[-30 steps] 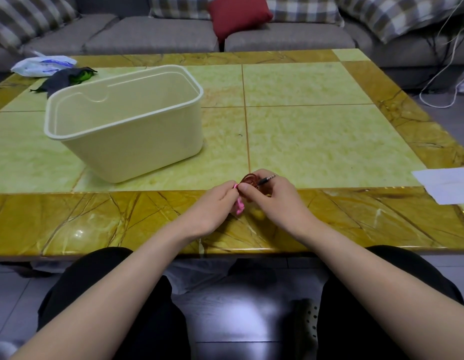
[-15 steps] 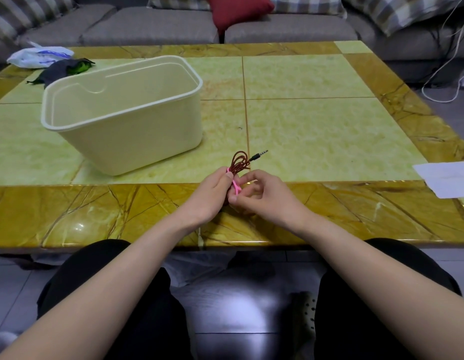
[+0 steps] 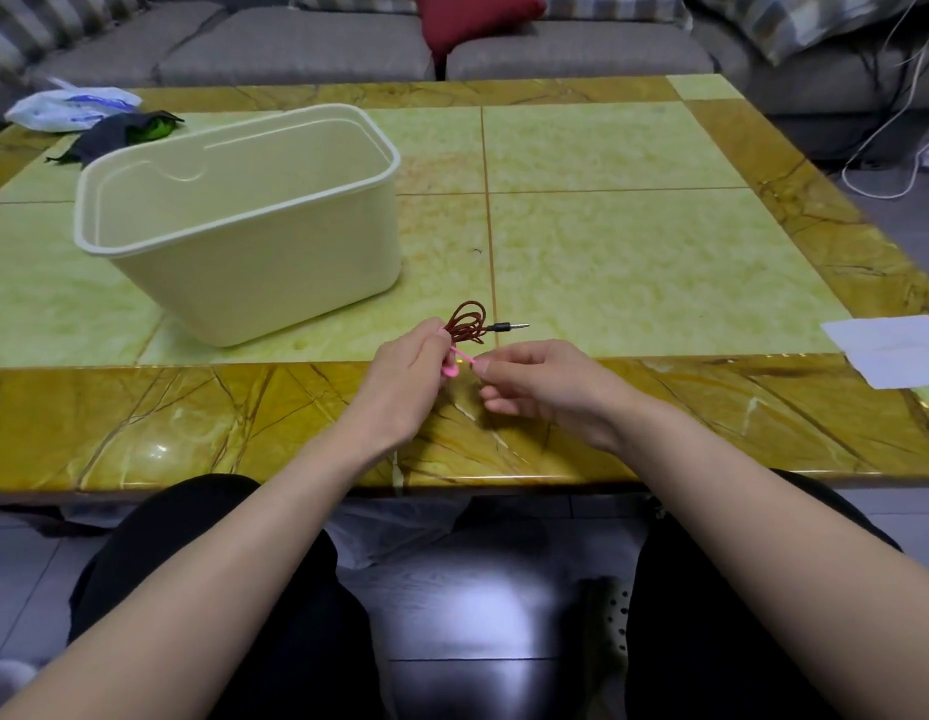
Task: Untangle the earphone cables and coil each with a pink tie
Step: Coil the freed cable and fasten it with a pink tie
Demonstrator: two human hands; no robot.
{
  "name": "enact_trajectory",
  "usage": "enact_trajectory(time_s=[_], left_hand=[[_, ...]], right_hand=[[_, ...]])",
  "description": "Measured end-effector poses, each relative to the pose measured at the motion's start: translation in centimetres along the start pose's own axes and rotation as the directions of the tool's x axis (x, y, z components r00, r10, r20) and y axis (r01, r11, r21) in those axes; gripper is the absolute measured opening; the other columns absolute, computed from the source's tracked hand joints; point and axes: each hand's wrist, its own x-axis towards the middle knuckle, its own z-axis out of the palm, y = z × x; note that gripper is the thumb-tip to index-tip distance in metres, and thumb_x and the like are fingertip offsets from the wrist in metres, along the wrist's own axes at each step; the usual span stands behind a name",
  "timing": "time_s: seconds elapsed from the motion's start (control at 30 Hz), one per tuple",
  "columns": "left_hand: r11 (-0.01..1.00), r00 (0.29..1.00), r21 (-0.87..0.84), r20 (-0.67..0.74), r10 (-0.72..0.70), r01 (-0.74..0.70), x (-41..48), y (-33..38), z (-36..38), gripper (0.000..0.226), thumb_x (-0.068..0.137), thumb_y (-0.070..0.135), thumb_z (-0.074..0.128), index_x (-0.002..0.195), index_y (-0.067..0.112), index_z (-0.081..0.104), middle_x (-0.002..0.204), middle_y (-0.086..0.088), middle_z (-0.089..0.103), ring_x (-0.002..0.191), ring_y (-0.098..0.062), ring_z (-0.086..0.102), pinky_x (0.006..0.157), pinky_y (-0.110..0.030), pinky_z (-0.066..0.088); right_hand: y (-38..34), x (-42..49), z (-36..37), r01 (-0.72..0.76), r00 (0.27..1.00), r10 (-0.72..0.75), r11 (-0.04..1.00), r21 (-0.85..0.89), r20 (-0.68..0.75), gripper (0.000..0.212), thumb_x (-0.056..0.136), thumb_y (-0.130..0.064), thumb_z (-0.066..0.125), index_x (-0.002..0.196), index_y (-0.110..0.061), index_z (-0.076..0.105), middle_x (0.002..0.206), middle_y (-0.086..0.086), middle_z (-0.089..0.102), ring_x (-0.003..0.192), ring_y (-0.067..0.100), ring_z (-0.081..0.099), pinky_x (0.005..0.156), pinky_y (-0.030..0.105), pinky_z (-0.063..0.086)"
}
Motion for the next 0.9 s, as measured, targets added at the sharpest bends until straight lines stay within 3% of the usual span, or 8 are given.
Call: enact_trajectory(time_s=[0.13, 0.27, 0.37, 0.43, 0.57, 0.67, 0.73, 0.9], left_hand=[[0.991, 0.944, -0.109, 0.315, 0.102, -0.071, -0.5, 0.1, -0.8, 0.029, 0.093, 0.028, 0.031, 0.068, 0.018, 0.044, 0.059, 0.013, 0.046, 0.058, -0.005, 0.038, 0.056, -0.021, 0.031], [0.883, 0.852, 0.313, 0.497, 0.163, -0.351, -0.8, -0.4, -0.9, 0.029, 0.092, 0.039, 0.028, 0.070, 0.027, 0.041, 0.068, 0.012, 0.053, 0.068, -0.006, 0.050, 0.069, -0.030, 0.039], [0.786, 0.841, 0.477, 0.532, 0.097, -0.392, -0.6, -0.1, -0.4, 0.031, 0.100, 0.037, 0.029, 0.071, 0.031, 0.038, 0.080, 0.008, 0.058, 0.076, -0.014, 0.052, 0.072, -0.034, 0.042], [0.756, 0.860, 0.548, 0.509, 0.039, -0.358, -0.4, 0.0, 0.0, 0.034, 0.101, 0.037, 0.028, 0.068, 0.033, 0.036, 0.084, 0.005, 0.057, 0.079, -0.016, 0.051, 0.072, -0.033, 0.040], [0.770, 0.913, 0.599, 0.405, -0.054, -0.220, 0.0, 0.1, 0.6, 0.032, 0.101, 0.034, 0.029, 0.072, 0.027, 0.042, 0.088, -0.003, 0.063, 0.084, -0.022, 0.056, 0.075, -0.035, 0.043], [0.947, 0.936, 0.318, 0.320, -0.145, 0.038, 0.5, 0.3, 0.5, 0.034, 0.099, 0.017, 0.033, 0.068, 0.019, 0.048, 0.074, -0.002, 0.059, 0.072, -0.019, 0.054, 0.073, -0.032, 0.044], [0.976, 0.924, 0.013, 0.319, -0.212, 0.219, 0.5, 0.5, 0.3, 0.036, 0.097, 0.008, 0.033, 0.065, 0.017, 0.046, 0.059, 0.004, 0.047, 0.056, -0.011, 0.043, 0.054, -0.021, 0.040], [0.731, 0.840, -0.469, 0.473, -0.265, 0.495, 0.3, 0.8, -0.2, 0.027, 0.100, 0.017, 0.029, 0.077, 0.015, 0.043, 0.054, 0.007, 0.033, 0.048, -0.007, 0.020, 0.037, -0.013, 0.029]], right_hand=[[-0.6, 0.0, -1.2, -0.107, 0.988, 0.105, 0.994, 0.018, 0.113, 0.011, 0.088, -0.006, 0.060, 0.095, 0.000, 0.068, 0.072, 0.002, 0.068, 0.063, 0.004, 0.065, 0.060, 0.013, 0.054], [-1.4, -0.3, -2.6, 0.013, 1.000, -0.006, 0.946, -0.323, 0.023, 0.006, 0.082, -0.007, 0.069, 0.086, -0.007, 0.073, 0.072, 0.003, 0.070, 0.062, 0.006, 0.062, 0.057, 0.010, 0.050], [-1.7, -0.5, -2.8, 0.170, 0.977, -0.211, 0.841, -0.514, -0.022, 0.006, 0.077, -0.011, 0.075, 0.083, -0.011, 0.075, 0.077, 0.001, 0.072, 0.068, 0.004, 0.063, 0.066, 0.013, 0.053], [-1.5, -0.6, -2.2, 0.280, 0.930, -0.368, 0.728, -0.625, -0.012, 0.008, 0.076, -0.013, 0.076, 0.084, -0.011, 0.076, 0.077, -0.003, 0.072, 0.068, 0.000, 0.063, 0.069, 0.012, 0.051], [-0.5, -0.6, -0.7, 0.437, 0.755, -0.640, 0.329, -0.837, 0.142, 0.011, 0.079, -0.015, 0.074, 0.089, -0.012, 0.075, 0.082, -0.004, 0.066, 0.070, 0.003, 0.056, 0.071, 0.014, 0.045], [0.1, -0.5, -0.1, 0.493, 0.636, -0.744, 0.188, -0.849, 0.205, 0.011, 0.079, -0.013, 0.072, 0.089, -0.010, 0.074, 0.084, 0.002, 0.066, 0.075, 0.013, 0.061, 0.070, 0.025, 0.049], [0.6, -0.6, 0.1, 0.511, 0.610, -0.774, 0.221, -0.831, 0.169, 0.011, 0.081, -0.015, 0.071, 0.090, -0.010, 0.073, 0.085, 0.001, 0.066, 0.075, 0.012, 0.062, 0.071, 0.025, 0.050], [0.8, -0.8, 0.3, 0.531, 0.655, -0.756, 0.458, -0.713, 0.002, 0.009, 0.084, -0.015, 0.070, 0.092, -0.015, 0.073, 0.089, -0.002, 0.068, 0.083, 0.008, 0.064, 0.078, 0.027, 0.054]])
